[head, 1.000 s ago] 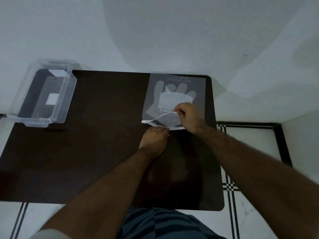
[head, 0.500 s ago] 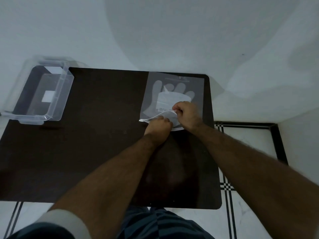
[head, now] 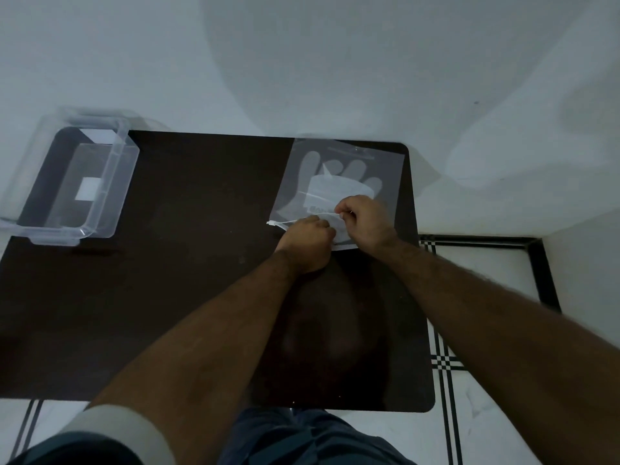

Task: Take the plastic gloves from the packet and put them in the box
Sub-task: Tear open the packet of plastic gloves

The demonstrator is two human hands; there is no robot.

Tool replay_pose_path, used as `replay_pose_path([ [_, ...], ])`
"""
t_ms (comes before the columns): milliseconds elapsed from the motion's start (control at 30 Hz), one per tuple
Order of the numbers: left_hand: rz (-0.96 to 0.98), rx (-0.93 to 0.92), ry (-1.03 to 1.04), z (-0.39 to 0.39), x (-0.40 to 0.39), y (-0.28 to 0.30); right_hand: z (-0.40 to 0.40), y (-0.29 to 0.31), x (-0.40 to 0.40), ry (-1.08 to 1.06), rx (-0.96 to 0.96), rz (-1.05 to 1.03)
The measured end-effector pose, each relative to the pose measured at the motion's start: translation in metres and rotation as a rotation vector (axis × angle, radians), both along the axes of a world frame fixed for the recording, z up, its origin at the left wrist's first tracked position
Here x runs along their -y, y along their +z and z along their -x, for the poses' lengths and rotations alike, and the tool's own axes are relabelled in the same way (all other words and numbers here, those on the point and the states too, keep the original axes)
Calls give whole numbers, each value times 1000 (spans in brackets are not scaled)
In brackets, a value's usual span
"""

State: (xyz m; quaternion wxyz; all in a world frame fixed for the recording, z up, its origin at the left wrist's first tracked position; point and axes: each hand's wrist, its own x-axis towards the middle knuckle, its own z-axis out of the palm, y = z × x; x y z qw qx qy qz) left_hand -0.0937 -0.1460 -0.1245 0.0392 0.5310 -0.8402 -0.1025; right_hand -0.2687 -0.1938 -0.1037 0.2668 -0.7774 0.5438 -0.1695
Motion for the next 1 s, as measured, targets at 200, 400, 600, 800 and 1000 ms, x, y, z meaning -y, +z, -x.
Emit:
replay_pose_path([
  [200, -106, 7, -20, -2, 8, 2, 3, 0, 5, 30, -8, -13],
  [400, -104, 86, -72, 4, 12, 2, 5, -2, 5, 41, -11, -15],
  [600, -3, 89, -183, 1, 12, 1, 9, -7, 6, 45, -3, -1],
  [800, 127, 45, -223, -9, 4, 8, 13, -6, 10, 120, -29, -84],
  [1000, 172, -2, -236, -17, -3, 13, 4, 5, 34, 124, -381, -429],
])
